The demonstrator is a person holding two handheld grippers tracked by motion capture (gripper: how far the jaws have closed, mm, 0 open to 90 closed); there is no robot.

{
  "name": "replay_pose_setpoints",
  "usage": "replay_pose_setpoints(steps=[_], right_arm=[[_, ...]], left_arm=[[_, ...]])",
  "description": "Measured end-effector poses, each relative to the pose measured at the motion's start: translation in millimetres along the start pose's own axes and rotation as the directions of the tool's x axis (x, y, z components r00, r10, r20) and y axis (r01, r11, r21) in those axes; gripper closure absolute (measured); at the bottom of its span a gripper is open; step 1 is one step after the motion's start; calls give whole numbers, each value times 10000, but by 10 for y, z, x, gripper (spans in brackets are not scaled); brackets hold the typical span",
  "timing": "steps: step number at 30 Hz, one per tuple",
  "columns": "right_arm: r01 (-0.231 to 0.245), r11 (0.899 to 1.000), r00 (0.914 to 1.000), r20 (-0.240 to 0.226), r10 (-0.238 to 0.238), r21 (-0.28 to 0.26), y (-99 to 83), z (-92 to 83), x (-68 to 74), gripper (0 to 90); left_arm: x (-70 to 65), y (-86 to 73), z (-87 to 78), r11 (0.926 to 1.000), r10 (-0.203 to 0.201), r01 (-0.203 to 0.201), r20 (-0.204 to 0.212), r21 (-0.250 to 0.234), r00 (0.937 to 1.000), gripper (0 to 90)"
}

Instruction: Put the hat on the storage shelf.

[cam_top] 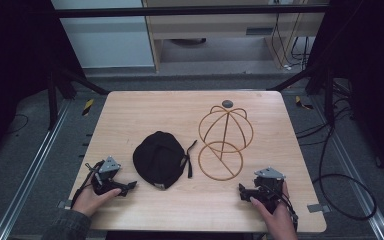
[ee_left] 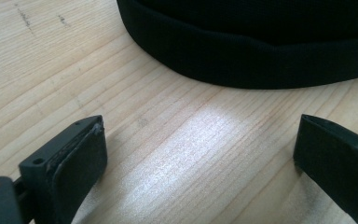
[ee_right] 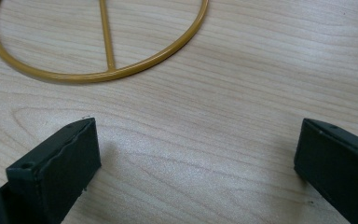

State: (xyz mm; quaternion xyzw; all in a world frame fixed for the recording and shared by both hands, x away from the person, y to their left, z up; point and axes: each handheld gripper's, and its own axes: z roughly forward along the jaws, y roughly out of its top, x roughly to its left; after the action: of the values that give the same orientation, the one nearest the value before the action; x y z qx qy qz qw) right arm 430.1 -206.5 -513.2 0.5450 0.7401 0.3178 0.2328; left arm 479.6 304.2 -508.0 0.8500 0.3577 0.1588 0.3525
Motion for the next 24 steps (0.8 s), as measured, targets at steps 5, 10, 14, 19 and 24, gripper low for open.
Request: replay_pose_setpoints(steps=[5, 10, 14, 19, 24], right_arm=[[-9, 10000, 10000, -10, 9, 1, 0, -1, 0, 4], [-3, 10000, 10000, -1, 3, -1, 0, 0, 0, 4], [1, 10000, 10000, -2, -1, -2, 0, 0, 0, 4], [1, 10000, 10000, -2, -1, 1, 0, 0, 0, 4], [-2, 10000, 10000, -3, 2, 0, 0, 0, 0, 4]], left_arm=[[-4, -1, 0, 10000, 15, -15, 8, 20, 10000, 13], [-9, -3, -3, 10000, 18, -18, -4, 33, 10000, 10], [-20, -4, -15, 9999, 27, -27, 30, 126, 10000, 10], [-89, 11, -77, 9983, 231, -245, 269, 530, 9994, 32], [-181, 75, -135, 9997, 240, -245, 619, 70, 9978, 39]])
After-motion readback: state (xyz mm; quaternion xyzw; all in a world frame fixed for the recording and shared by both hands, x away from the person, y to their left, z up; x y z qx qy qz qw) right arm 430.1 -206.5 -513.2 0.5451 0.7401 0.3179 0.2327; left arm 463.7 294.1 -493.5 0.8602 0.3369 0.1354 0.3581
